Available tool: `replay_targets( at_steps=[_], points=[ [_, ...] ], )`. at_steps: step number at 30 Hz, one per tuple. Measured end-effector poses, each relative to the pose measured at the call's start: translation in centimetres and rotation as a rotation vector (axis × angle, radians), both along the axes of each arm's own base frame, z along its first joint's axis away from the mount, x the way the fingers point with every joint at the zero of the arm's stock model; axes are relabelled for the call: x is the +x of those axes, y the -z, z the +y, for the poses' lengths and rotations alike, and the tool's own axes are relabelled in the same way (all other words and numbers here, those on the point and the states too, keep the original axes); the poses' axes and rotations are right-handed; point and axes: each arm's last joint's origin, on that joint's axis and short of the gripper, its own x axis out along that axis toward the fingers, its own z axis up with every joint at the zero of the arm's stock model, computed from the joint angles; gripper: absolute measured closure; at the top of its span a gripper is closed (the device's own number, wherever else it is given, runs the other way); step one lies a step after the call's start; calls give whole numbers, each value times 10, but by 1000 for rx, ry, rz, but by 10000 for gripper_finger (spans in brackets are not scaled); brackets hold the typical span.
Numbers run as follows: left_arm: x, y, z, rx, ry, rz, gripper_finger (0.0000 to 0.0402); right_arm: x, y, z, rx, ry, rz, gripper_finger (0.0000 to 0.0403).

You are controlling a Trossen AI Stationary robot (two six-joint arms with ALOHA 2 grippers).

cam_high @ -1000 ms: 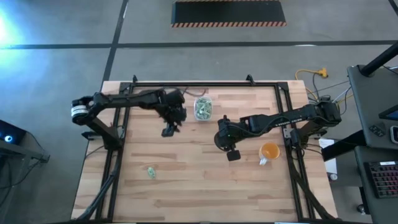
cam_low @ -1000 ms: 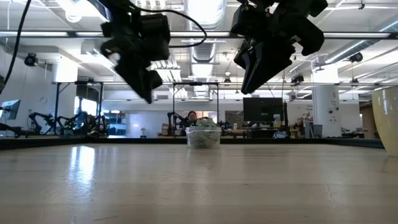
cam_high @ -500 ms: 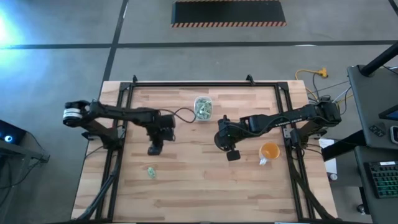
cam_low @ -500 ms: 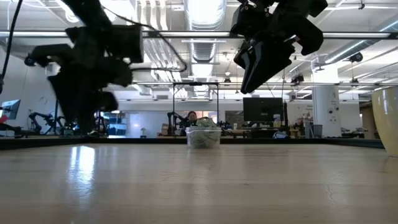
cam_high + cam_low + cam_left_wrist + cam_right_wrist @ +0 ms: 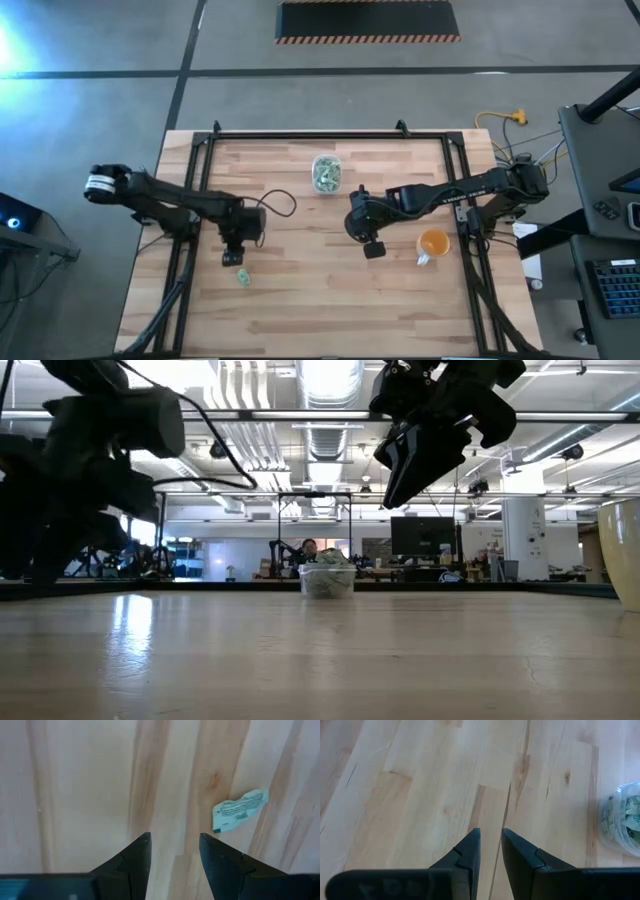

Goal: Pick and place Stevia / Truvia into bins
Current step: Put the green stevia packet into the transparent bin

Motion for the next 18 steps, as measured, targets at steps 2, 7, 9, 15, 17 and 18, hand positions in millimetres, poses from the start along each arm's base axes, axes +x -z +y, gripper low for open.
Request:
replay_targets(
  at_steps=[2,7,9,15,17,18],
  points=[
    [-1,-2,-7,24,13,-16,252,0,0,0,0,0,1,335],
    [1,-7,-27,32,59,-98,252,0,0,0,0,0,0,335],
    [2,-8,-35,41,80,-127,252,0,1,0,0,0,1,335],
    [-1,-7,-57,69,159,-168,252,0,1,0,0,0,-2,335],
    [-1,-8,-62,85,178,-199,252,0,1,0,0,0,-4,335],
    [-1,-8,-64,90,186,-210,252,0,1,0,1,0,-10,335]
  ],
)
